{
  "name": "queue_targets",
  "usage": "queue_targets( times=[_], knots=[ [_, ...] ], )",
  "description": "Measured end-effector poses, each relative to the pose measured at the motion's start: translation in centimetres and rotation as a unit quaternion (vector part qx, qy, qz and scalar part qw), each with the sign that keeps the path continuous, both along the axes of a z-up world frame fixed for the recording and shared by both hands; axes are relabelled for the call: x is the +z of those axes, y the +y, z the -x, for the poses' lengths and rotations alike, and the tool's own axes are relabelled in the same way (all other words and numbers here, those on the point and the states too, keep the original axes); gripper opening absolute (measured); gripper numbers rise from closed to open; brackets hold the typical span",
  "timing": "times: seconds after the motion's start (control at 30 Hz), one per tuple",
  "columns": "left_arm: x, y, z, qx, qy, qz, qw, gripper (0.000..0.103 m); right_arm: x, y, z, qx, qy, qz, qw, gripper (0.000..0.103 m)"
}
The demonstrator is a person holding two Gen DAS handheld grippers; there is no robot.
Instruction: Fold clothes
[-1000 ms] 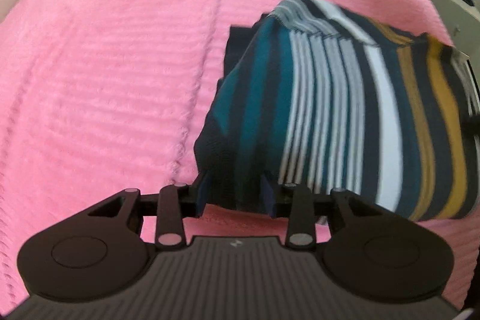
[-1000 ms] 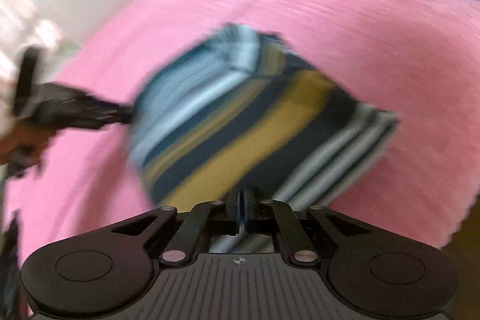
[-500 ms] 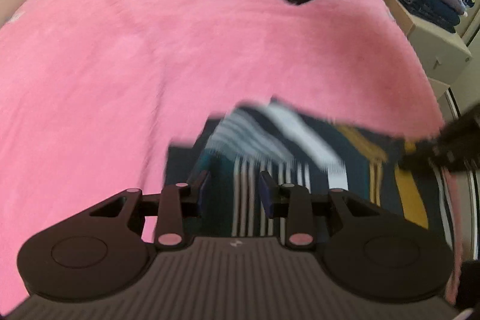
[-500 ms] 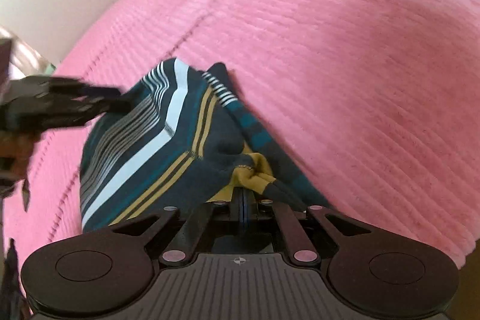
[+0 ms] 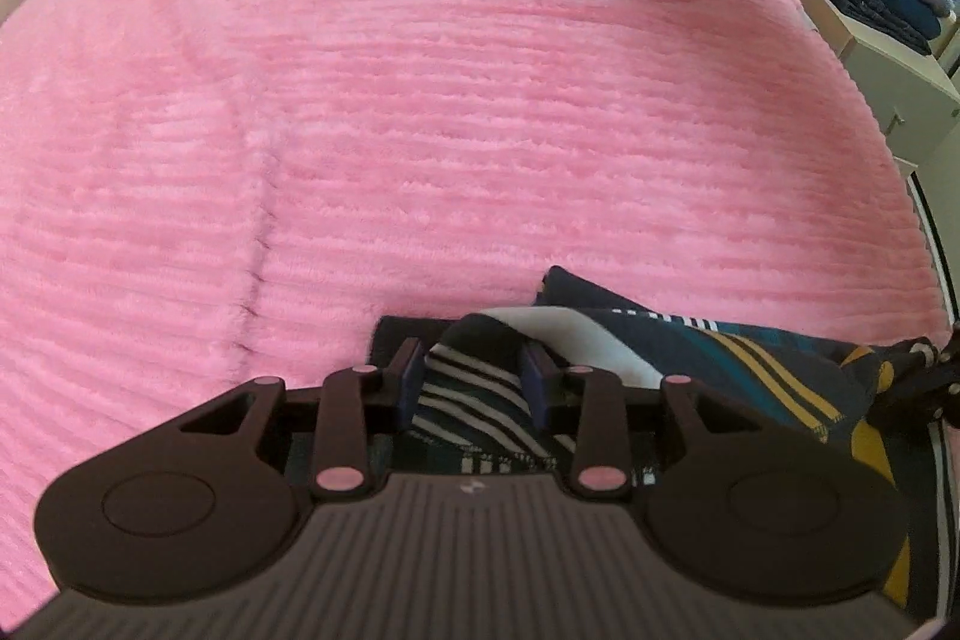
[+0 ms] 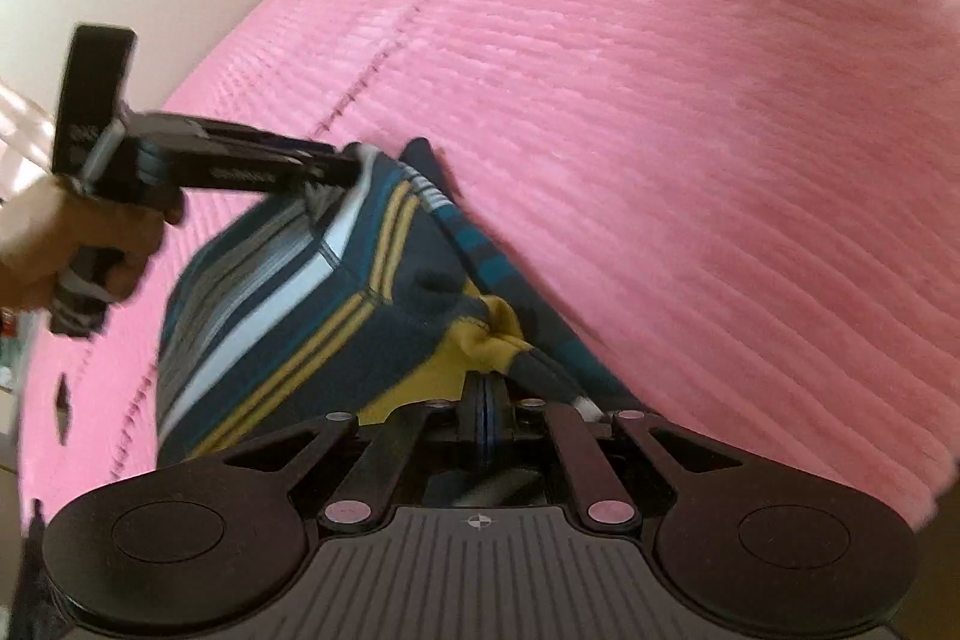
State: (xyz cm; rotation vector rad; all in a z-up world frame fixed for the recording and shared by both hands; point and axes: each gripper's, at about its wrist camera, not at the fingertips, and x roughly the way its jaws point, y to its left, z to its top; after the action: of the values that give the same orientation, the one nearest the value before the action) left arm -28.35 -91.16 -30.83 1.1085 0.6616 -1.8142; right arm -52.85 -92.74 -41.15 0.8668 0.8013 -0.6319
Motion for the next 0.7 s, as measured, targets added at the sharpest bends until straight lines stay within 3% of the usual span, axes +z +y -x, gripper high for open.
queue_targets(
  times=[0.13,0.23,0.37,0.47,0.57,0.7],
  knots=[
    [2.7,3.1,0.2,-0.02,0.016,0.011,0.9996,0.027,1.9,1.6,0.2,0.007,0.022,0.033,0.999,0.002],
    [1.7,4.6,1.8,-0.043,0.022,-0.007,0.9988,0.027,2.8,2.3,-1.3,0.038,0.003,0.051,0.998,0.002],
    [0.3,6.7,4.0,-0.073,0.031,-0.031,0.9964,0.028,0.4,1.2,-3.0,0.041,0.014,0.028,0.999,0.002],
    [-0.9,6.1,4.7,-0.06,0.037,-0.036,0.9969,0.03,-0.1,1.0,-2.0,0.046,0.016,0.031,0.998,0.002],
    [-0.9,5.1,5.0,-0.041,0.04,-0.047,0.9973,0.03,0.4,1.8,-0.8,0.059,0.056,0.057,0.995,0.002],
    [-1.1,4.4,5.4,-0.038,0.033,-0.058,0.997,0.03,0.1,1.6,0.8,0.058,0.067,0.031,0.996,0.002]
  ],
)
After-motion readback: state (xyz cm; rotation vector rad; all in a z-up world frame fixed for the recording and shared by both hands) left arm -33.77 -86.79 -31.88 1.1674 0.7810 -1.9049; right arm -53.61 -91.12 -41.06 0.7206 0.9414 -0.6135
